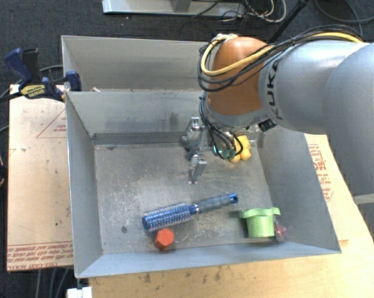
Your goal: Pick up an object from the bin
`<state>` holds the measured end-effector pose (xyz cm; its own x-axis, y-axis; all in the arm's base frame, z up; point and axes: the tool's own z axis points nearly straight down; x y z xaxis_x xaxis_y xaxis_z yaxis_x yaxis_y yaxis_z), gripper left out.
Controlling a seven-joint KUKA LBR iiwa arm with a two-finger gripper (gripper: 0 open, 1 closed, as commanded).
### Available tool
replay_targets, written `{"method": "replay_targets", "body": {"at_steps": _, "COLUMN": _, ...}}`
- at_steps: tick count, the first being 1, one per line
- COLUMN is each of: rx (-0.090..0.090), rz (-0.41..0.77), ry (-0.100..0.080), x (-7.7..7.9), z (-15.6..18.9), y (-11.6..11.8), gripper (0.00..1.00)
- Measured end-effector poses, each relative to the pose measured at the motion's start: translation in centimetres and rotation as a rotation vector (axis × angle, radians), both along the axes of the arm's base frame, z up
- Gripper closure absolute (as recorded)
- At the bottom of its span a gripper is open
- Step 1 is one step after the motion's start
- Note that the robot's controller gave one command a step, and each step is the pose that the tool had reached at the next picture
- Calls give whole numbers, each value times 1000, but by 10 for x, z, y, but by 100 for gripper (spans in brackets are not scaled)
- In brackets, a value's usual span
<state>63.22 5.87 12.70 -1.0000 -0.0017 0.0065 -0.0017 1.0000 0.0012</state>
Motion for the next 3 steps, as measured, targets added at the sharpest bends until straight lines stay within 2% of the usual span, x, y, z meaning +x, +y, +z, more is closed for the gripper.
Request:
{"method": "replay_targets", "body": {"at_steps": 1, "rx": -2, "rz": 93, "ry": -4, "x": -54, "z": 13, "y": -38, "gripper": 0}}
{"method": "replay_targets", "body": {"at_steps": 2, "rx": 0, "rz": 285, "ry": -15, "x": -136, "z": -46, "y": -11, "gripper": 0}}
{"method": "replay_targets", "body": {"at_steps": 3, "rx": 1, "rz": 283, "ry": -11, "x": -137, "z": -47, "y": -11, "gripper": 100}}
